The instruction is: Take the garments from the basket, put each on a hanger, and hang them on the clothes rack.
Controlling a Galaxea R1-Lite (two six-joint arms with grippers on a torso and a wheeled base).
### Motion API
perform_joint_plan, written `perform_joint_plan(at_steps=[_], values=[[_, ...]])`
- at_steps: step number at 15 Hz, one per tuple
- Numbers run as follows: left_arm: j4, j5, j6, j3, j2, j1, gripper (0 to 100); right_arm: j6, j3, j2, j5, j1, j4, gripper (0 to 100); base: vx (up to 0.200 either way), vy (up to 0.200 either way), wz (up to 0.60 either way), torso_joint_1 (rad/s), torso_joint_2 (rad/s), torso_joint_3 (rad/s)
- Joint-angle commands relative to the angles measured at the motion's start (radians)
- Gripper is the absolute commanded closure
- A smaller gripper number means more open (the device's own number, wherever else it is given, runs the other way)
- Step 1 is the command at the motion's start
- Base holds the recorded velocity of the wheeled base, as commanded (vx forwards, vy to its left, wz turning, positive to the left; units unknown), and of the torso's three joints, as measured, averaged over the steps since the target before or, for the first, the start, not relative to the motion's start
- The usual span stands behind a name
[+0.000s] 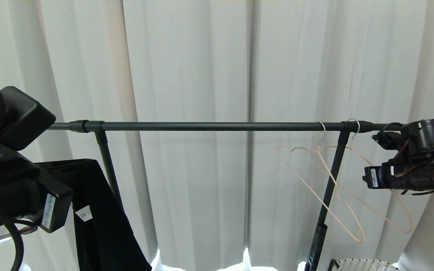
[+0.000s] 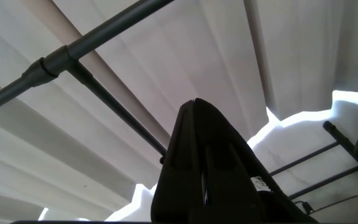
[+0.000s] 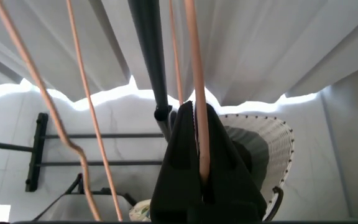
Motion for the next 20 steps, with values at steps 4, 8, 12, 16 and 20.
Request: perform_joint_plan(at_steps=[4, 8, 12, 16, 20], values=[[0.000, 0.001, 0.000, 0.002, -0.019, 0.000, 100, 0.000, 0.003, -0.091, 0.000, 0.005, -0.001, 100, 0.000, 0.000, 0.00, 0.000, 0.00, 0.000], [0.000, 0.001, 0.002, 0.002, -0.022, 0.002, 100, -0.008, 0.037, -0.162, -0.003, 0.005, -0.001, 100, 0.000, 0.000, 0.00, 0.000, 0.00, 0.000], [0.000, 0.002, 0.071, 0.001, -0.022, 0.026, 100, -0.008, 0.104, -0.240, -0.034, 0.005, 0.000, 100, -0.100, 0.000, 0.00, 0.001, 0.00, 0.001], [0.000, 0.002, 0.071, 0.001, -0.027, 0.026, 100, -0.009, 0.159, -0.311, -0.041, 0.005, 0.003, 100, -0.200, 0.000, 0.00, 0.006, 0.00, 0.005], [-0.026, 0.002, 0.071, 0.002, -0.019, 0.026, 100, -0.012, 0.227, -0.381, -0.046, 0.005, 0.005, 100, -0.200, 0.000, 0.00, 0.001, 0.01, 0.001]])
